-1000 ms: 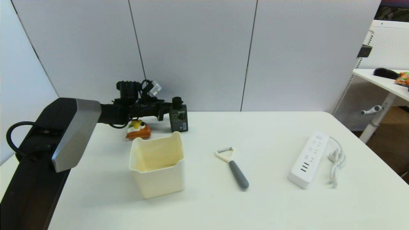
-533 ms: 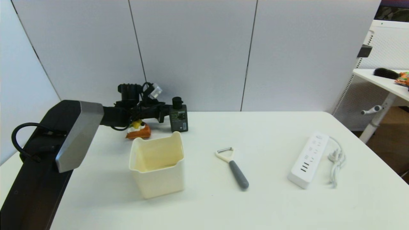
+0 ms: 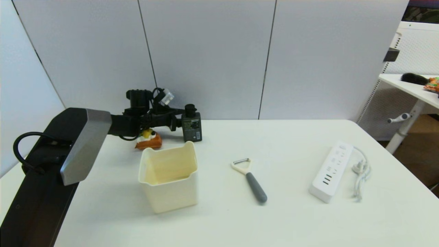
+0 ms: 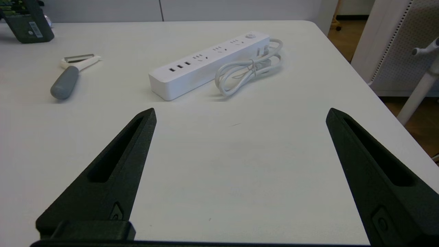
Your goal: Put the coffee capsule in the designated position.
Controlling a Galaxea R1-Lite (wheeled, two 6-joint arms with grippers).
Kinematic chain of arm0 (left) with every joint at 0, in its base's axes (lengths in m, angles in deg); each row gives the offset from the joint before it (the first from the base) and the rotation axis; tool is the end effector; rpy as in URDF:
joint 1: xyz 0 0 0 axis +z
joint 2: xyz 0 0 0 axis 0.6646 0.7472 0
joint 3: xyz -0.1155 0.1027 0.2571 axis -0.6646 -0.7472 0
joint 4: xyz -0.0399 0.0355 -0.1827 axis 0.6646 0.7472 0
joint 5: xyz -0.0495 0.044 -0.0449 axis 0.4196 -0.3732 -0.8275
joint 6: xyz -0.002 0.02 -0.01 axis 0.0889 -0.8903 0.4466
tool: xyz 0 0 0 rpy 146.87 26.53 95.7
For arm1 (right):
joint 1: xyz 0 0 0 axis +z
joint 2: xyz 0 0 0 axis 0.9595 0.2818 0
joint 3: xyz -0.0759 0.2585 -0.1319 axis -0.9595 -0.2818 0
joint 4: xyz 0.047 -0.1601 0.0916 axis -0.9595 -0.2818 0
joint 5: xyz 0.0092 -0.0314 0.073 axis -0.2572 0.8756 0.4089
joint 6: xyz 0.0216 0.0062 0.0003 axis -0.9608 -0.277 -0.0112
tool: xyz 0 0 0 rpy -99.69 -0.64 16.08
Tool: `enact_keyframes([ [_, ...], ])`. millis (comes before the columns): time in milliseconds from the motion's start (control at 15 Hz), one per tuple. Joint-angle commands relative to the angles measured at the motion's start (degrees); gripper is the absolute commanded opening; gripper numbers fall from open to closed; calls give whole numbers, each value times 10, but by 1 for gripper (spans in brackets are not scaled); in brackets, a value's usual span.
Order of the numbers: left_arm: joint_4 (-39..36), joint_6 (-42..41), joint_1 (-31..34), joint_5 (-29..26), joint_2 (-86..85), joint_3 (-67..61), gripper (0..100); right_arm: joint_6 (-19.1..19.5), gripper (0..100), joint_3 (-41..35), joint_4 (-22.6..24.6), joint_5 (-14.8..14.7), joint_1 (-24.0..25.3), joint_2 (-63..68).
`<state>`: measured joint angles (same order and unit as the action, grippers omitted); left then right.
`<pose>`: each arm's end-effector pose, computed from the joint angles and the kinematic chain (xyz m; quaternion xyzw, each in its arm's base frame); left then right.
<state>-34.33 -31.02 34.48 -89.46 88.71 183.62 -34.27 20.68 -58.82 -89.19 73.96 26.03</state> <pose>0.5237 -0.0838 0.0959 0.0968 0.0452 -0.5055 0.8562 -0.0229 -0.0002 0.0784 0.0039 -0.0148 0.0039 0.9999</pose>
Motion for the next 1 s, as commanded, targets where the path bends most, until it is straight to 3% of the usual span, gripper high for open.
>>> enact_keyframes([
  [67,-3,1,7,-2,-14,0,100,0,100,-4,0,0,0,0],
  [600,4,-4,31,22,-68,-1,100,0,100,-4,0,1,0,0],
  [733,18,-3,45,76,-116,-6,100,0,100,-4,0,1,0,0],
  [1000,215,-5,52,255,-316,-32,100,0,100,-4,0,0,0,0],
])
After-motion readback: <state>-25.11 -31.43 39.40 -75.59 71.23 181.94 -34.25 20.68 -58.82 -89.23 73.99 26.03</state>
